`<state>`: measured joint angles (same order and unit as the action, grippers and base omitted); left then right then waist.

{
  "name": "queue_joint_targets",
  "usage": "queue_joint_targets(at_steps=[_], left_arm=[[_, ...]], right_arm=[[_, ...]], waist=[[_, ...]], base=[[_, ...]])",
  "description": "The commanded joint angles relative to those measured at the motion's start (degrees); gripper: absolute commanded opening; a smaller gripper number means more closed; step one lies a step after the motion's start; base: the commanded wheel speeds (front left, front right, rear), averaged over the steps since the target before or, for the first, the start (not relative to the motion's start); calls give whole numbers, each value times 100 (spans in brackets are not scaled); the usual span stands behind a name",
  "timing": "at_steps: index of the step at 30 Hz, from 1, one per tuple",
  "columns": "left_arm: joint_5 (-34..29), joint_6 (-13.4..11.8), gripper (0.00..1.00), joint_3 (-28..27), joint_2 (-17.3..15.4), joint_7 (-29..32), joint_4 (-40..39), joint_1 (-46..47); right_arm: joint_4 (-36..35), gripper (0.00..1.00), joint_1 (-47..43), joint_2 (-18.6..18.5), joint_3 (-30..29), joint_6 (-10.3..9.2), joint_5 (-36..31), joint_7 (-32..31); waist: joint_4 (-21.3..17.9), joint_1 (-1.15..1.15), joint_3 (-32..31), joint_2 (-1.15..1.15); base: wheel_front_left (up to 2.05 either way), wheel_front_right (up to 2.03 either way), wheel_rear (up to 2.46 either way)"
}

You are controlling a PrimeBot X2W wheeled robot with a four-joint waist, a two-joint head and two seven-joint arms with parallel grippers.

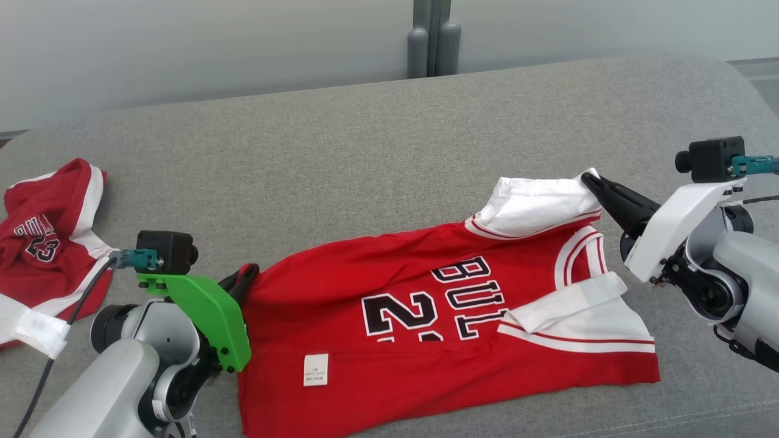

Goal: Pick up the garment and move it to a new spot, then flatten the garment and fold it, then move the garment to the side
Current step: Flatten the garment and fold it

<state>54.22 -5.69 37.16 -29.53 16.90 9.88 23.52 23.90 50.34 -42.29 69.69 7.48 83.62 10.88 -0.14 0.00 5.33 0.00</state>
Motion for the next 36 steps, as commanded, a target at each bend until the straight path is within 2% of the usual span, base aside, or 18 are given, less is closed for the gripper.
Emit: queue_joint_targets(at_steps=[1, 8, 13, 26, 36], left_arm=[[86, -94, 0, 2, -66, 132, -95, -102], [146, -298, 0, 35, -150, 362, -426, -216], [188, -275, 0, 87, -204, 453, -517, -309], [36, -191, 0, 273, -596, 666, -465, -508], [23, -148, 0, 389, -611, 741, -439, -574]], right_arm=[[-26, 0, -115, -30, 41, 2, 39, 34], [-197, 0, -239, -109, 86, 2, 76, 147], [-352, 0, -372, -219, 102, 2, 102, 210], [-774, 0, -901, -499, 191, 2, 254, 202], [-765, 0, -1089, -631, 224, 2, 408, 48]], waist=[[-25, 0, -24, 0], [-52, 0, -42, 0], [-63, 0, -46, 0], [-126, 0, -55, 0], [-102, 0, -14, 0]], base=[[0, 0, 0], [0, 0, 0], [0, 0, 0], [0, 0, 0], [0, 0, 0]])
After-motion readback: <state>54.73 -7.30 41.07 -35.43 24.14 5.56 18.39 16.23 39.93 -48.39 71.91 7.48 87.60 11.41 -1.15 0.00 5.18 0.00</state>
